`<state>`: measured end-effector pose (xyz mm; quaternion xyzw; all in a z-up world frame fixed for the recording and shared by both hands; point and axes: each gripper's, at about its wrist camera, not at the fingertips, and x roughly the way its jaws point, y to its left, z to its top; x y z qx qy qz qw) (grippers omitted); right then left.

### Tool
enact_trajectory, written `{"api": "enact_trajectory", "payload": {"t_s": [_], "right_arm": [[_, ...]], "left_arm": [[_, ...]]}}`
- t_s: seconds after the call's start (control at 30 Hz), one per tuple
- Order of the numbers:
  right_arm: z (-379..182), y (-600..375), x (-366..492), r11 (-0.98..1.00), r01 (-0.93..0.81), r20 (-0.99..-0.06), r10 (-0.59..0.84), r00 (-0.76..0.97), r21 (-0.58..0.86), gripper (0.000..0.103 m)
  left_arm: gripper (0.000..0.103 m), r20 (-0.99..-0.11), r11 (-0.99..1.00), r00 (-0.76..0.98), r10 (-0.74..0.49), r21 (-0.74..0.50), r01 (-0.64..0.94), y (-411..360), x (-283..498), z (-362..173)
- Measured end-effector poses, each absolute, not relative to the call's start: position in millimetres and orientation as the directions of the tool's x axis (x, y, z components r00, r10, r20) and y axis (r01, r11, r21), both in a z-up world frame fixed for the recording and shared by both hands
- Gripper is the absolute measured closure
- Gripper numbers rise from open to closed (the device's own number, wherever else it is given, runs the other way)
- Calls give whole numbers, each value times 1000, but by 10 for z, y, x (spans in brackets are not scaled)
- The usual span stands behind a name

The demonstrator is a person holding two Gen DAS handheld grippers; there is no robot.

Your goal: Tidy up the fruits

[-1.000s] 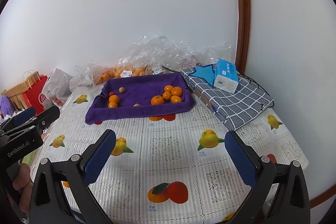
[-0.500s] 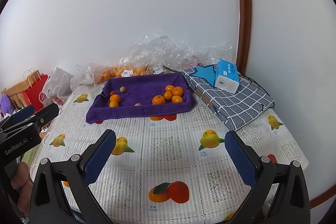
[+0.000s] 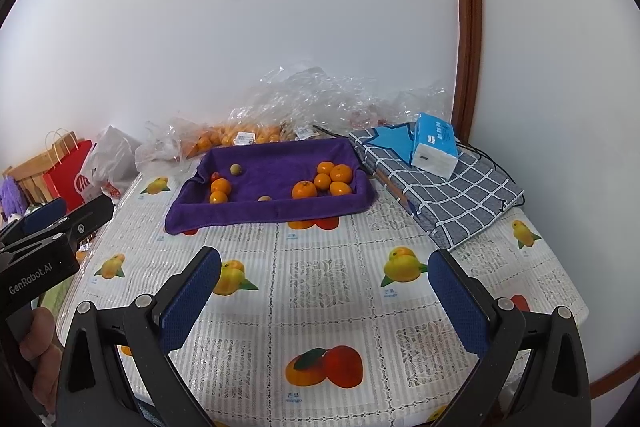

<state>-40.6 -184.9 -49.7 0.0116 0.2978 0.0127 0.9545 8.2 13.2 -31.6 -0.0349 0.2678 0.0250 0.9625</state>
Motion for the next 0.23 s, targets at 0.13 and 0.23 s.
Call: {"api": "enact_trajectory", "payload": {"t_s": [0.13, 0.23], "right_arm": [[-501, -1849, -406, 999, -19, -568, 34, 822, 32, 1], [-501, -1849, -405, 999, -20, -568, 35, 822, 32, 1]], "left_arm": [[12, -516, 996, 856, 29, -55, -66, 137, 87, -315], [12, -517, 996, 855, 32, -52, -69, 125, 81, -317]]}}
